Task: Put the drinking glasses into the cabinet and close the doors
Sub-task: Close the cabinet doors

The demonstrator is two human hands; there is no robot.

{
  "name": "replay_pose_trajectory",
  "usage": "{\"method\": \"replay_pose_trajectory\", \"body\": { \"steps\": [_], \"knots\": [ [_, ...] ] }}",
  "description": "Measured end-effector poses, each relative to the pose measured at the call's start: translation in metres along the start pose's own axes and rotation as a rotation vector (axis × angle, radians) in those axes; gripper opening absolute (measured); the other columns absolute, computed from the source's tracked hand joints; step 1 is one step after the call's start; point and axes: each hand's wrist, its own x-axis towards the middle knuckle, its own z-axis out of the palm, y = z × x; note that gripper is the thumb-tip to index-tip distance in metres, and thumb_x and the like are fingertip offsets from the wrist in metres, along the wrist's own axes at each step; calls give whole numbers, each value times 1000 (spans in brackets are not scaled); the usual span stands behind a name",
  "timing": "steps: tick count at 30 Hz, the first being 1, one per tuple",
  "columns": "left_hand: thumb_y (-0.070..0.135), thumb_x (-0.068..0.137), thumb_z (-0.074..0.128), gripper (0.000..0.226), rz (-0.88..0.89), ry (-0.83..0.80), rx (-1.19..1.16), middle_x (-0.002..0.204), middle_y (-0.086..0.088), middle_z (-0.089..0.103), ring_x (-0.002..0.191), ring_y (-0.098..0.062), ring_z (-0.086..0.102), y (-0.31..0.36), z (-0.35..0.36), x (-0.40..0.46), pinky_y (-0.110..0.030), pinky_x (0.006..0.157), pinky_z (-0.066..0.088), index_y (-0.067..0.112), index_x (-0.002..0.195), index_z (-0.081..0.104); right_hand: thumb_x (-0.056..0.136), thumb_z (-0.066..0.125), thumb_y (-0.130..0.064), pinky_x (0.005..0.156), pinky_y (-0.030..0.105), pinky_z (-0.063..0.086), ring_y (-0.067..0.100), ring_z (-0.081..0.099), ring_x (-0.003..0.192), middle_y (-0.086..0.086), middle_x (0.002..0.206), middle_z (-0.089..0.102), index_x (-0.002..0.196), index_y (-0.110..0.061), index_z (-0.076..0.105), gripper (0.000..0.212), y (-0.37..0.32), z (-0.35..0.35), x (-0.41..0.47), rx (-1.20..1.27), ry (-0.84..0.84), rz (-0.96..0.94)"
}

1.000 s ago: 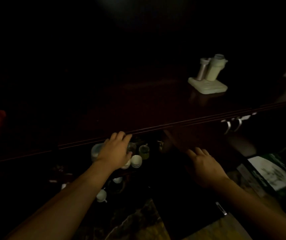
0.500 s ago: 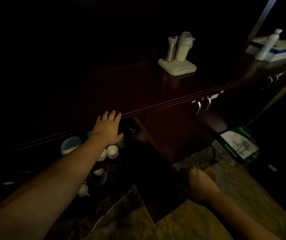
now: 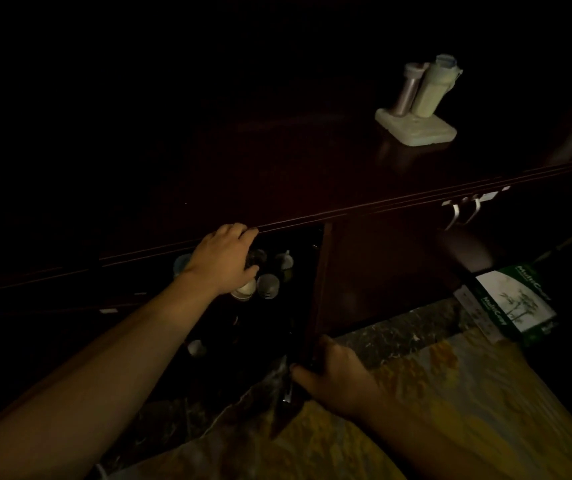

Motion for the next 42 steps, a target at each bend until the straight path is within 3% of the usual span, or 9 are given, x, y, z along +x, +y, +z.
{"method": "replay_pose_trajectory", "body": {
  "steps": [4, 8, 15, 19, 26, 31, 36, 40, 42],
  "knots": [
    [53, 87, 59, 80, -74, 10, -2, 154, -8, 35, 142, -27, 32, -44, -10, -41, -44, 112, 36, 19, 153, 29, 88, 71, -48, 55, 0, 40, 10, 65, 99, -16, 94, 59, 111, -34, 66, 27, -40, 33, 26, 69, 47, -48],
    [52, 88, 59, 78, -117, 35, 7, 154, -6, 36, 141, -25, 33, -83, -15, -83, -42, 112, 37, 20, 152, 29, 89, 67, -49, 75, 25, 46, 23, 68, 106, -1, 112, 71, 118, -26, 67, 37, -77, 63, 62, 108, 96, 2],
    [52, 86, 63, 74, -197, 60, 31, 148, -7, 43, 135, -26, 41, -148, -19, -161, -42, 108, 40, 17, 147, 41, 90, 67, -49, 83, 43, 61, 29, 73, 91, 11, 103, 75, 115, -15, 67, 43, -119, 100, 114, 219, 161, 80],
    [48, 83, 67, 72, -304, 140, 2, 141, -11, 48, 129, -31, 46, -169, -16, -190, -46, 104, 45, 13, 143, 47, 92, 63, -54, 80, 39, 60, 27, 72, 90, 5, 96, 73, 117, -14, 67, 48, -129, 102, 126, 157, 185, 19],
    [61, 82, 61, 94, -456, 89, 56, 162, -13, 22, 150, -34, 14, -198, -7, -204, -55, 119, 21, 19, 156, 22, 96, 58, -57, 78, 28, 45, 24, 67, 107, 2, 112, 71, 121, -21, 67, 44, -146, 102, 138, 125, 144, -88],
    [54, 83, 66, 86, -472, 136, 35, 155, -17, 34, 145, -38, 25, -198, -5, -199, -57, 115, 29, 15, 152, 32, 83, 79, -48, 91, 31, 51, 21, 62, 119, 2, 130, 63, 130, -20, 60, 58, -142, 100, 147, 237, 77, -109],
    [44, 85, 68, 71, -484, 188, 49, 146, -19, 45, 136, -40, 36, -197, -6, -194, -55, 110, 36, 13, 145, 44, 80, 85, -35, 68, 8, 39, 10, 55, 111, -11, 114, 55, 135, -18, 46, 69, -137, 99, 156, 206, 47, -127],
    [38, 87, 69, 59, -507, 223, 65, 138, -19, 51, 127, -39, 44, -198, -6, -189, -52, 104, 44, 13, 137, 51, 85, 78, -44, 78, 17, 44, 11, 55, 114, -5, 123, 57, 136, -17, 52, 63, -141, 102, 161, 143, 97, -160],
    [37, 87, 69, 56, -531, 232, 73, 136, -18, 53, 125, -38, 45, -197, -4, -187, -52, 101, 45, 14, 135, 53, 83, 79, -48, 72, 14, 44, 13, 60, 112, -9, 114, 57, 135, -17, 54, 65, -146, 104, 161, 120, 137, -156]
  ]
}}
